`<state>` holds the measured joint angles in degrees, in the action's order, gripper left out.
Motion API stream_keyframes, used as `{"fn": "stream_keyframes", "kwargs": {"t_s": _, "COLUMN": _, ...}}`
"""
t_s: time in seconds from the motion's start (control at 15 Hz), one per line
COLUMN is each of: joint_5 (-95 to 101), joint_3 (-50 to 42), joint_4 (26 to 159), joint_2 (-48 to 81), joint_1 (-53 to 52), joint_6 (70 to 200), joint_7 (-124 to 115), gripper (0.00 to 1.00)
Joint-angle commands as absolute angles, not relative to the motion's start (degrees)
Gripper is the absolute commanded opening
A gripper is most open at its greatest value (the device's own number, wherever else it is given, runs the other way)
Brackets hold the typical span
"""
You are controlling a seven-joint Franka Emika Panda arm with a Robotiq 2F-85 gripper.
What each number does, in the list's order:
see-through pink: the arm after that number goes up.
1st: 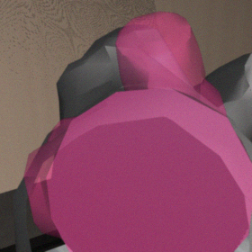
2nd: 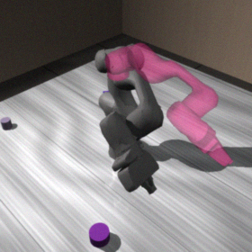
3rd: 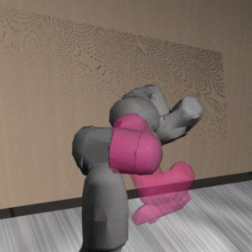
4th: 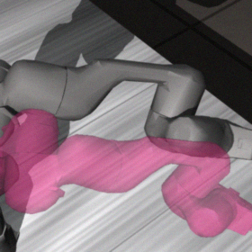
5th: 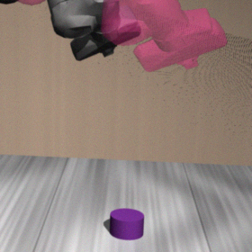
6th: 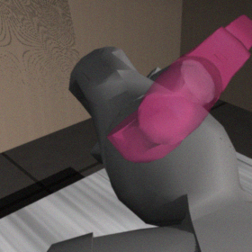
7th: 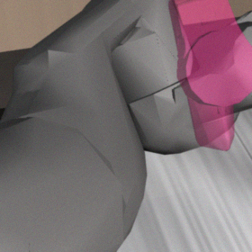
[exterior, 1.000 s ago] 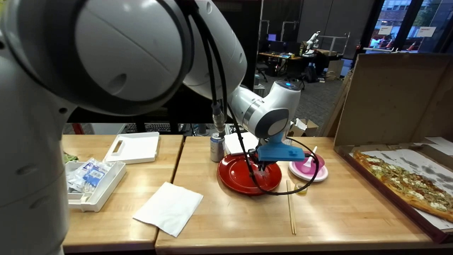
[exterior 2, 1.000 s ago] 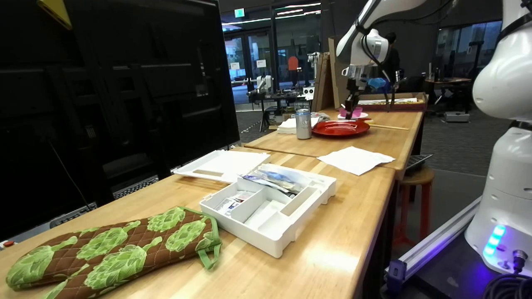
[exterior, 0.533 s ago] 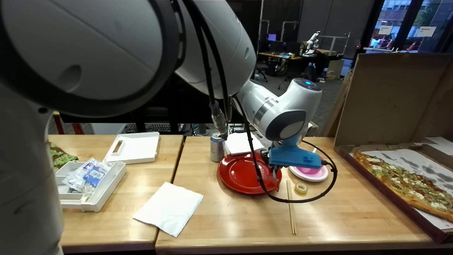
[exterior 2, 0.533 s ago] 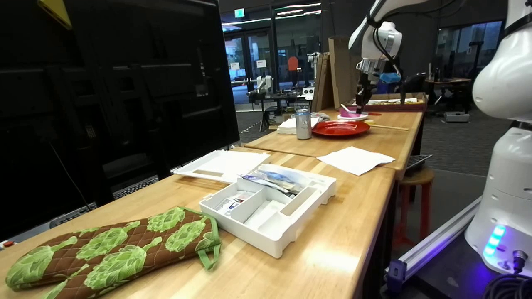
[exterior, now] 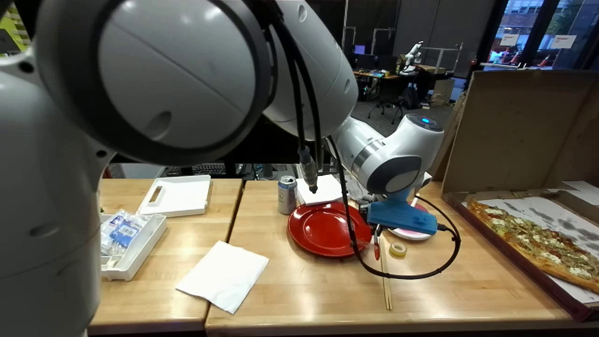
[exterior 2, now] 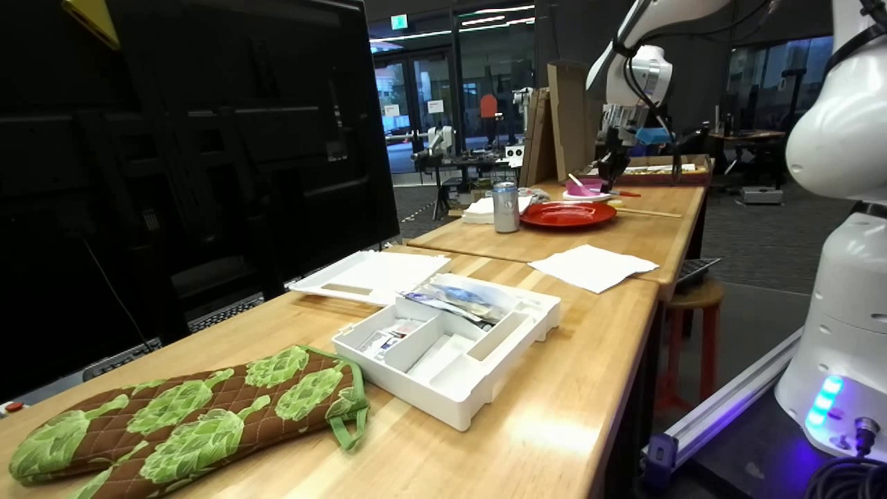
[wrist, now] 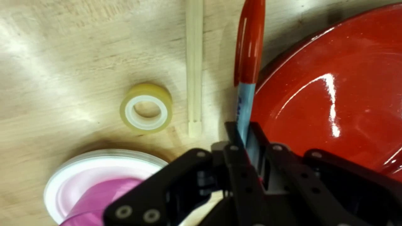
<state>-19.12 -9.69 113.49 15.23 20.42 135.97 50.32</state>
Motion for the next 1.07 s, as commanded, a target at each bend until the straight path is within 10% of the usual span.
{"fn": "stream_keyframes", "kwargs": {"t_s": 0.0, "joint_5": -20.54, "joint_3": -9.52, "joint_4": 109.53, "joint_2": 18.05, "joint_1": 22.16, "joint_6": 134.44, "joint_7": 48.78, "gripper": 0.03}}
{"fn": "stream_keyframes", "kwargs": {"t_s": 1.0, "joint_5": -23.93, "joint_3": -8.56, "joint_4": 99.93, "joint_2": 26.08, "joint_1": 29.79, "joint_6": 130.66, "joint_7": 46.74, "gripper": 0.03}}
